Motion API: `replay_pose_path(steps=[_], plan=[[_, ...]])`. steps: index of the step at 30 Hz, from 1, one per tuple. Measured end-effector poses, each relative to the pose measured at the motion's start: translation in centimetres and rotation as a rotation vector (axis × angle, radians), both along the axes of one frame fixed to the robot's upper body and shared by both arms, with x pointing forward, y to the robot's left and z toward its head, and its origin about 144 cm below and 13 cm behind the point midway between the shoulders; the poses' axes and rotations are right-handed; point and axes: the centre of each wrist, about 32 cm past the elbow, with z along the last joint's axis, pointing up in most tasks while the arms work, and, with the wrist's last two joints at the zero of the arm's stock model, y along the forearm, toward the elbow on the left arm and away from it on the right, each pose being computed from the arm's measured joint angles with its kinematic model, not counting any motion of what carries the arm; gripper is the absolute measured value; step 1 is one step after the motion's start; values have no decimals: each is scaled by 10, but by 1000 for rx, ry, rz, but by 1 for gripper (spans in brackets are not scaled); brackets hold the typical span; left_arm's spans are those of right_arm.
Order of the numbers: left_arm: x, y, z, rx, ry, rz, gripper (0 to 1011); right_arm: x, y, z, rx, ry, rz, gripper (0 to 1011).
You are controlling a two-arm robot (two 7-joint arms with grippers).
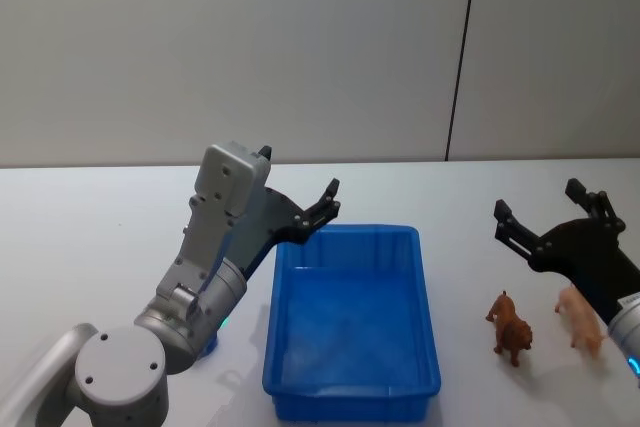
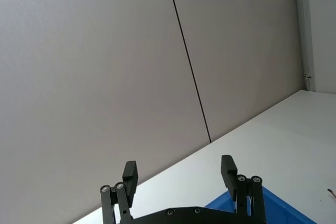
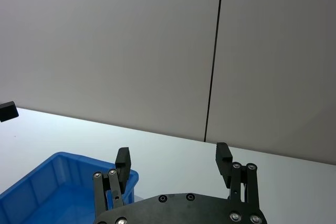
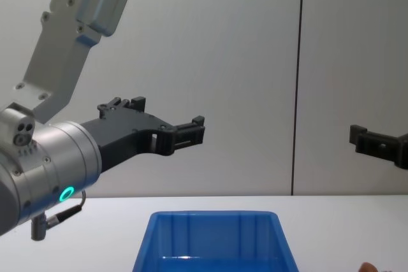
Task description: Pick up the two dolls from the table and place them into the box.
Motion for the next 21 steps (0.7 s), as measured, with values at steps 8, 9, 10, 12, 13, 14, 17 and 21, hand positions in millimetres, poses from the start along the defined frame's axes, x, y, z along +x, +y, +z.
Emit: replay_pose_path(steps=[8,9,10,12,13,14,17,21], plan=[[0,0,0,0,1,0,1004,0,0,0,0,0,0,1001],[0,0,0,0,1,0,1004,0,0,0,0,0,0,1001],[0,0,0,0,1,0,1004,0,0,0,0,0,0,1001],[0,0,0,0,1,0,1004,0,0,0,0,0,0,1001],[0,0,0,0,1,0,1004,0,0,0,0,0,0,1001],[0,0,0,0,1,0,1004,0,0,0,0,0,0,1001],[0,0,0,0,1,1,1004,0,0,0,0,0,0,1001],[0,0,0,0,1,0,1004,0,0,0,0,0,0,1001]])
